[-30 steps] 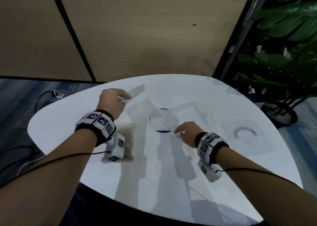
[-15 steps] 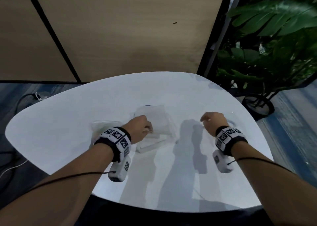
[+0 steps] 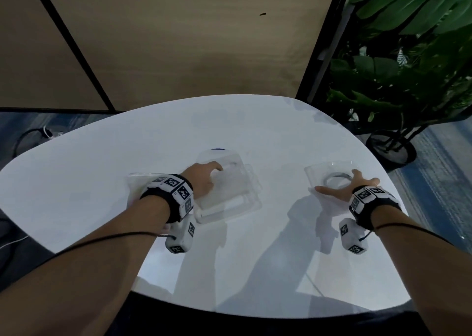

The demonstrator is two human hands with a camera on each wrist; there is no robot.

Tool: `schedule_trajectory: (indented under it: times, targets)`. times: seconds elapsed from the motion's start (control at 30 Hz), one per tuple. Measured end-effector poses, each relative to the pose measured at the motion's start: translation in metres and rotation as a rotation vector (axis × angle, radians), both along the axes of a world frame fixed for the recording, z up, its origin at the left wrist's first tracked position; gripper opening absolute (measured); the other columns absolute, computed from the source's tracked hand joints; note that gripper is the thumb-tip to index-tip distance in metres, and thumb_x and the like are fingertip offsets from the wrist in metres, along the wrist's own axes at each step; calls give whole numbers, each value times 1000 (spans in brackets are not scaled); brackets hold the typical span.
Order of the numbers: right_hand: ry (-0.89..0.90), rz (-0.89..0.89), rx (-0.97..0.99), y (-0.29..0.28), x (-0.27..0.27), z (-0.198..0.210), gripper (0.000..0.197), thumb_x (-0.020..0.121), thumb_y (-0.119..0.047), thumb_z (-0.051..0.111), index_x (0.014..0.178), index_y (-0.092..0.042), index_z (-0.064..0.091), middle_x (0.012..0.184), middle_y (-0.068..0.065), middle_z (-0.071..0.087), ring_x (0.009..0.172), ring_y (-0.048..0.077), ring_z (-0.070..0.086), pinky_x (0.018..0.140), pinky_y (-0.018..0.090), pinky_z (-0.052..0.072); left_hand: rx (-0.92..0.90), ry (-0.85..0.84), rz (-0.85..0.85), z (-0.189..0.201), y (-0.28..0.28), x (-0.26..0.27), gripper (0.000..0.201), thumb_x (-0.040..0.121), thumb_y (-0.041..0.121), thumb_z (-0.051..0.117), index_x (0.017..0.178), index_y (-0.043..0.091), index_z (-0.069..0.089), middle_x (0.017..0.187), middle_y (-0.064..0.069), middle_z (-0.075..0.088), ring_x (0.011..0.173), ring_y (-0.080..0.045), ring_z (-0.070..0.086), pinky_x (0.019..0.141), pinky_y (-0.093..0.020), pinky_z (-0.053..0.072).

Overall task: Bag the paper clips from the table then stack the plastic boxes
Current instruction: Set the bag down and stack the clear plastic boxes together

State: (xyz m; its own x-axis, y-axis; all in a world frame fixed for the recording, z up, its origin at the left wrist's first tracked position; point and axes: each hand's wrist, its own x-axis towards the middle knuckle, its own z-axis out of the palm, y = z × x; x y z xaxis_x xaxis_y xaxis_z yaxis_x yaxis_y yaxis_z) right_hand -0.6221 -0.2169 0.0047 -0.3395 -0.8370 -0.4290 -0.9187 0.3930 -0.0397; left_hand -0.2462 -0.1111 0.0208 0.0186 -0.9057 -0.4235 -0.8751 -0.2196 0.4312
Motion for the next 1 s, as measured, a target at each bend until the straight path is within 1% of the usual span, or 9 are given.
schedule_trajectory:
  times: [0.07,0.13,0.27,0.33,0.47,0.6,0.7,0.9,1.0]
  targets:
    - [-19,-21,-10,2,3,2,143,24,-90,68,146,-34,20,117,15,29,119,49,43,96,56,42,-15,-53,-43,-2,-1,-1,56,91,8,48,142,29,41,107,-6,61,105,-27,57,91,-34,47]
    - [-27,-23,-24,4,6,2,142,23,-89,69,145,-35,20,119,15,29,118,49,44,94,56,43,1,-171,-135,-7,-1,-2,58,93,11,48,145,33,39,134,-8,48,124,-29,49,105,-39,41]
    - [-62,-57,-86,4,4,1,135,26,-84,72,141,-37,20,124,18,35,114,47,48,95,57,45,53,-368,-281,-14,4,-9,68,93,15,48,153,35,23,142,-7,35,125,-29,43,103,-37,40]
    - [-162,-93,-133,1,3,7,130,42,-72,81,147,-29,18,134,22,44,119,46,50,98,55,45,26,-376,-275,-11,4,-9,73,93,18,50,155,29,14,147,-9,33,129,-30,42,104,-39,39]
    - [-349,-52,-379,-20,20,36,70,79,-35,76,140,-17,46,128,16,61,116,35,59,98,42,48,-96,-211,-143,9,4,5,63,94,15,51,152,25,29,146,-9,36,132,-29,40,109,-40,38]
    - [-966,-42,-534,-24,74,71,28,94,-16,59,122,-12,57,80,4,68,61,14,65,64,29,59,-168,-86,100,26,8,28,55,95,6,43,147,22,37,139,-12,44,129,-30,47,106,-36,41]
    - [-1316,-6,-304,2,129,86,21,95,-10,60,115,-14,58,79,4,66,58,12,62,54,19,53,-79,-68,242,28,19,45,55,97,9,42,150,19,35,145,-14,47,130,-32,50,106,-39,44]
    - [-1197,139,56,39,202,51,41,91,-10,64,129,-12,49,81,8,69,58,12,62,53,20,49,7,-157,259,20,44,51,41,97,18,50,138,14,52,146,-10,50,133,-28,49,111,-34,40]
    - [-1095,144,84,43,215,32,46,92,-13,63,134,-11,46,79,7,68,60,15,59,57,23,49,31,-198,247,18,49,45,17,96,14,49,105,12,63,134,-12,61,123,-28,58,102,-34,48]
